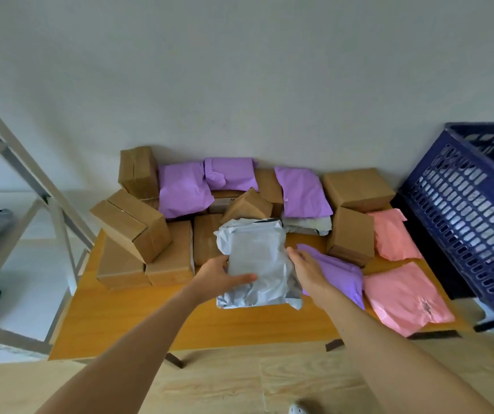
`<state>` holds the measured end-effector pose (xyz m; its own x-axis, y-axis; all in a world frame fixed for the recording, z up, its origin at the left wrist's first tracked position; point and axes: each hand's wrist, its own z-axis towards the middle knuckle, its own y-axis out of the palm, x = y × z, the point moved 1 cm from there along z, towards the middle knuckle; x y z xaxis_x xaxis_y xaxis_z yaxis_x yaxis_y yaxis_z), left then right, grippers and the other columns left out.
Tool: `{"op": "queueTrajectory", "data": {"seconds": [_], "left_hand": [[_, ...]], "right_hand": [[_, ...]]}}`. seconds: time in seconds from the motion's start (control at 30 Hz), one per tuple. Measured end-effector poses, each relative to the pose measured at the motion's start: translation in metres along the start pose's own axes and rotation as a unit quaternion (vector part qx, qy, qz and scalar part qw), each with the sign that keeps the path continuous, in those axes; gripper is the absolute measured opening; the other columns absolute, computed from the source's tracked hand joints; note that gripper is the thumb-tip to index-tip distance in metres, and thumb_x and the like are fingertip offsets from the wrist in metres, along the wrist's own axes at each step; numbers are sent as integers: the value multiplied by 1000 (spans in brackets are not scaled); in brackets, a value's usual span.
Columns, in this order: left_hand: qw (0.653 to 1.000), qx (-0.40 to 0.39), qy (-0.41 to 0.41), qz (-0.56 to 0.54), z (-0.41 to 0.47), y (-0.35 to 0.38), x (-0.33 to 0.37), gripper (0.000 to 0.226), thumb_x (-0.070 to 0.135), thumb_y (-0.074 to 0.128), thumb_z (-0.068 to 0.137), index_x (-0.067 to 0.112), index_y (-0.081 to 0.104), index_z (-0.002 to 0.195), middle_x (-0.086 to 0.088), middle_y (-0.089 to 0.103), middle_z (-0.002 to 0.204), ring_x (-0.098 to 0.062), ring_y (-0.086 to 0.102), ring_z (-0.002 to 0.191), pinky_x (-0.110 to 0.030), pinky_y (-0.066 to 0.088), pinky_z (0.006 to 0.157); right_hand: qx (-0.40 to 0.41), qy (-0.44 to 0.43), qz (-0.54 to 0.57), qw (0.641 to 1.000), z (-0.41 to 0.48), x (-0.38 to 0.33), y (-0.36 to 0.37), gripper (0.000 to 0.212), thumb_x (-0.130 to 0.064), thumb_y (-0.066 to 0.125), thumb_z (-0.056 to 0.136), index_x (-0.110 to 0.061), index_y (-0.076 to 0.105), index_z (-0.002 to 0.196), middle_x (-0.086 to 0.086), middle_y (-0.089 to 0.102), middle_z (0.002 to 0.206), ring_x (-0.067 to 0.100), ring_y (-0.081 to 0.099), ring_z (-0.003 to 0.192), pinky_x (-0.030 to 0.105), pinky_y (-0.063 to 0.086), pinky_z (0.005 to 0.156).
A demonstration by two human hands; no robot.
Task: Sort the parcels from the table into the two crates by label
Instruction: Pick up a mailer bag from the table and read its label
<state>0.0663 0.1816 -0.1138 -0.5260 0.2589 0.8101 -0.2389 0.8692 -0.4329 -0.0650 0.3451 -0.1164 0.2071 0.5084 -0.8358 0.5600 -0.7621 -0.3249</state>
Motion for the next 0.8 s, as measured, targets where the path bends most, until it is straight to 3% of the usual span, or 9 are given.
{"op": "queueTrajectory", "data": {"seconds": [0.1, 0.17, 0.2, 0.33, 0.43, 0.53, 0.67, 0.8], "left_hand": [[1000, 8, 17, -9, -7, -12, 12, 49, 47, 82, 68, 18, 64, 104, 1, 70, 98, -15, 68, 89, -32, 58, 77], [999, 29, 33, -12, -11, -19, 19, 45, 43, 82, 71, 22, 59, 104, 6, 67, 97, -9, 64, 87, -27, 55, 75], [998, 49, 42, -11, -13, -24, 23, 47, 40, 82, 72, 24, 54, 107, 10, 63, 97, -5, 61, 87, -25, 52, 75], [993, 103, 30, -49, -13, -45, 35, 71, 40, 78, 77, 15, 40, 131, 2, 58, 115, -15, 59, 100, -32, 51, 84], [991, 121, 16, -56, -15, -62, 48, 59, 42, 70, 84, 14, 42, 127, 0, 58, 115, -14, 58, 92, -24, 49, 69], [983, 137, 27, -117, -22, -75, 64, 36, 48, 55, 93, 15, 56, 106, -4, 62, 105, -18, 60, 88, -35, 55, 76], [970, 96, 24, -223, -29, -87, 70, 61, 70, 43, 86, 21, 61, 118, -7, 68, 111, -25, 66, 100, -43, 55, 88], [972, 91, 55, -212, -33, -92, 72, 71, 84, 46, 65, 29, 65, 105, 1, 70, 107, -18, 64, 101, -37, 50, 91]], "right_hand": [[22, -12, 48, 999, -7, -11, -6, 34, -42, 40, 101, -14, 58, 110, 4, 63, 109, 17, 60, 96, 31, 49, 83], [17, -16, 83, 996, -12, -20, -10, 29, -35, 38, 103, -16, 60, 98, -6, 61, 88, 6, 58, 79, 19, 44, 63], [21, -16, 96, 995, -14, -24, -12, 29, -30, 39, 103, -17, 61, 90, -8, 60, 83, 6, 58, 78, 17, 43, 61], [24, -30, 91, 995, -18, -37, -16, 33, 2, 44, 91, -17, 68, 78, -1, 67, 82, 26, 62, 98, 31, 48, 86], [-12, -87, 18, 996, -22, -44, -18, 50, 19, 40, 73, -18, 68, 91, -1, 69, 94, 22, 60, 103, 29, 47, 88], [-52, -122, -6, 991, -29, -54, -16, 57, 18, 48, 74, -20, 62, 113, -2, 68, 105, 17, 61, 103, 25, 49, 81], [-65, -151, 39, 986, -34, -66, -11, 37, 1, 71, 80, -24, 61, 106, -4, 69, 104, 12, 64, 99, 19, 49, 78], [-34, -182, 72, 980, -37, -76, -3, 29, -11, 73, 83, -20, 64, 109, -5, 70, 104, 5, 65, 93, 14, 48, 71]]}}
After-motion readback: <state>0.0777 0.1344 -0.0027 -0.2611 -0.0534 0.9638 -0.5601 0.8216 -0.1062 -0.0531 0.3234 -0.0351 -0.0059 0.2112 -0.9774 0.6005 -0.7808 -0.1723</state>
